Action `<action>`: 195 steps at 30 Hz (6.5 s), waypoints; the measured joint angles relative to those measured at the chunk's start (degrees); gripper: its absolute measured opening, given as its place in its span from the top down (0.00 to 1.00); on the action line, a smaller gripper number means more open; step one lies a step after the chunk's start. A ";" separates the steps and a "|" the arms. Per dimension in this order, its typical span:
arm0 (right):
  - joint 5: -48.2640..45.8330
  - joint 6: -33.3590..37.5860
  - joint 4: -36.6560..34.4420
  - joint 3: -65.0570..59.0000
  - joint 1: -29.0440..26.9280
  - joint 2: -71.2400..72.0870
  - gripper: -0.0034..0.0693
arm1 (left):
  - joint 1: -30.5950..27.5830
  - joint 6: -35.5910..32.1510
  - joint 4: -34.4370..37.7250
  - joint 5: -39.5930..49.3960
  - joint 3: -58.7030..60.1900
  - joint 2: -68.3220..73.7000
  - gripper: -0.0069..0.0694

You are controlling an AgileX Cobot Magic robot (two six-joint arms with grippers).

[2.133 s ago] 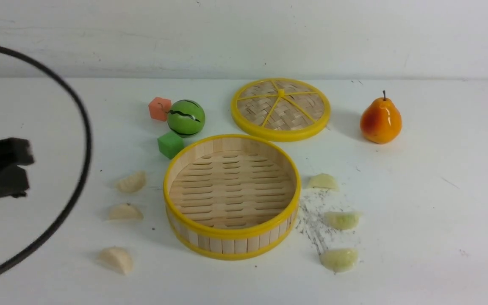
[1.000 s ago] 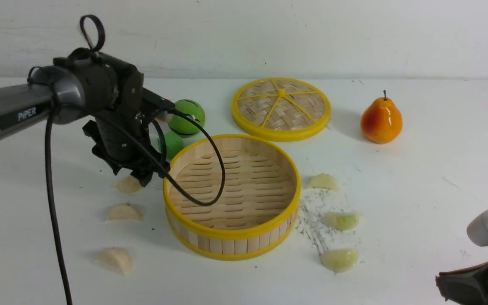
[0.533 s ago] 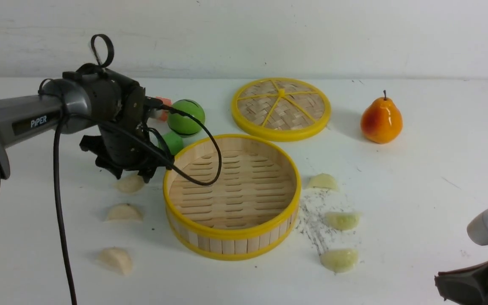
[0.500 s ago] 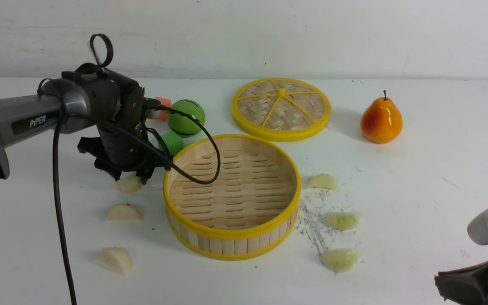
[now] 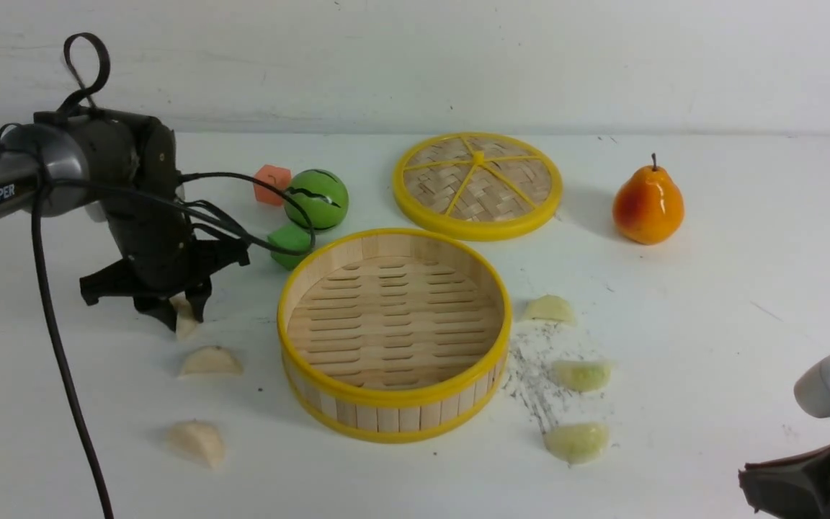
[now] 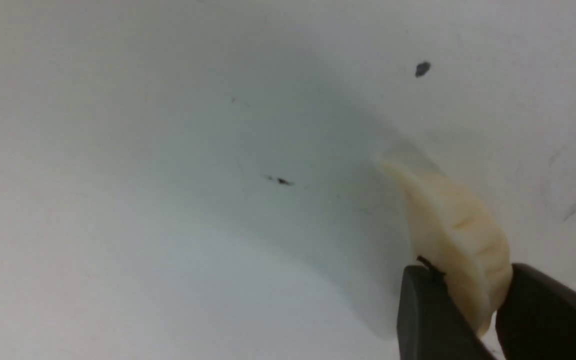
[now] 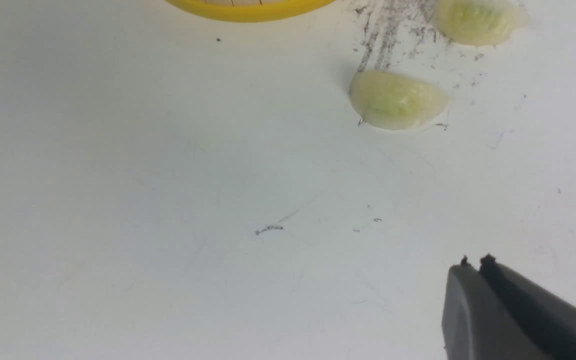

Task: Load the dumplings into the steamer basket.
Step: Use the left arm to grab a dumpling, then use the left arm to put the dumpling into the steamer, then use the left arm to grab a dumpling, then use the left arm to put the dumpling into the steamer

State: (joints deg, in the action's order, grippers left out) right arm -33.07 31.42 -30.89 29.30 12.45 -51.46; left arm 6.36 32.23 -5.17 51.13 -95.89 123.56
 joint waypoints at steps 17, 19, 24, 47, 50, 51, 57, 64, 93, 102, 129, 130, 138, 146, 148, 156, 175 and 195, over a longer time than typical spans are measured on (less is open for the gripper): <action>0.07 0.05 0.00 0.00 0.00 0.00 0.91 | 0.53 -11.78 4.33 1.51 -0.56 -2.95 0.70; 0.11 0.10 0.00 0.00 0.00 0.00 0.91 | 1.42 -14.59 6.56 1.74 -1.43 -4.66 0.70; 0.37 0.16 0.00 0.00 0.00 0.00 0.91 | 8.36 -24.59 18.74 3.69 -5.31 -10.29 0.70; 0.59 0.41 -1.46 0.00 0.00 0.00 0.88 | 16.31 -18.00 15.79 -4.50 -5.64 -0.04 0.58; 0.59 0.46 -1.46 0.00 0.00 0.00 0.88 | 16.26 -15.49 15.37 -2.40 -5.64 -0.62 0.52; 0.59 0.46 -1.46 0.00 0.00 0.00 0.88 | 16.21 -15.33 14.71 -1.34 -5.64 -1.25 0.51; 0.59 0.46 -1.46 0.00 0.00 0.00 0.87 | 16.21 -15.31 5.87 1.79 -5.36 -11.91 0.52; 0.59 0.46 -1.57 0.00 0.00 0.00 0.86 | 16.21 -8.69 -7.27 2.11 4.26 -25.97 0.60; 0.64 0.46 -2.86 0.00 0.00 0.00 0.82 | 16.21 33.34 -15.71 -11.83 39.15 -27.45 0.44; 0.60 0.46 -2.99 0.00 0.00 0.00 0.82 | 16.21 36.46 -16.61 -20.74 46.24 -27.50 0.48; 0.62 0.41 -3.05 0.00 0.00 0.00 0.80 | 15.53 40.06 -26.70 -21.10 46.36 -27.45 0.42; 0.62 0.41 -3.12 0.00 0.00 0.00 0.80 | 15.07 40.63 -26.48 -21.44 46.36 -27.45 0.43; 0.17 0.41 -3.44 0.00 0.07 0.00 0.80 | 11.14 37.85 -22.64 -21.68 46.36 -27.45 0.48; 0.17 0.46 -3.82 0.00 0.09 0.00 0.80 | 11.14 35.04 -19.15 -23.13 46.36 -25.68 0.57; 0.17 0.46 -3.87 0.00 0.09 0.00 0.80 | 11.14 34.16 -19.31 -23.08 46.19 -25.30 0.58; 0.17 0.46 -4.09 0.00 0.09 0.00 0.78 | 11.14 24.91 -19.42 -23.79 46.12 -26.00 0.61; 0.28 0.46 -4.09 0.00 0.09 0.00 0.77 | 17.50 -21.13 18.44 -12.12 24.16 -33.26 0.63; 0.47 1.33 -4.25 0.00 0.09 0.00 0.75 | 21.34 -18.20 13.04 -6.24 -12.36 3.32 0.63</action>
State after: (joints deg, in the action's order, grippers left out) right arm -32.60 32.74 -35.14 29.30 12.55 -51.46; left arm 27.70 14.03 7.87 44.89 -108.26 126.88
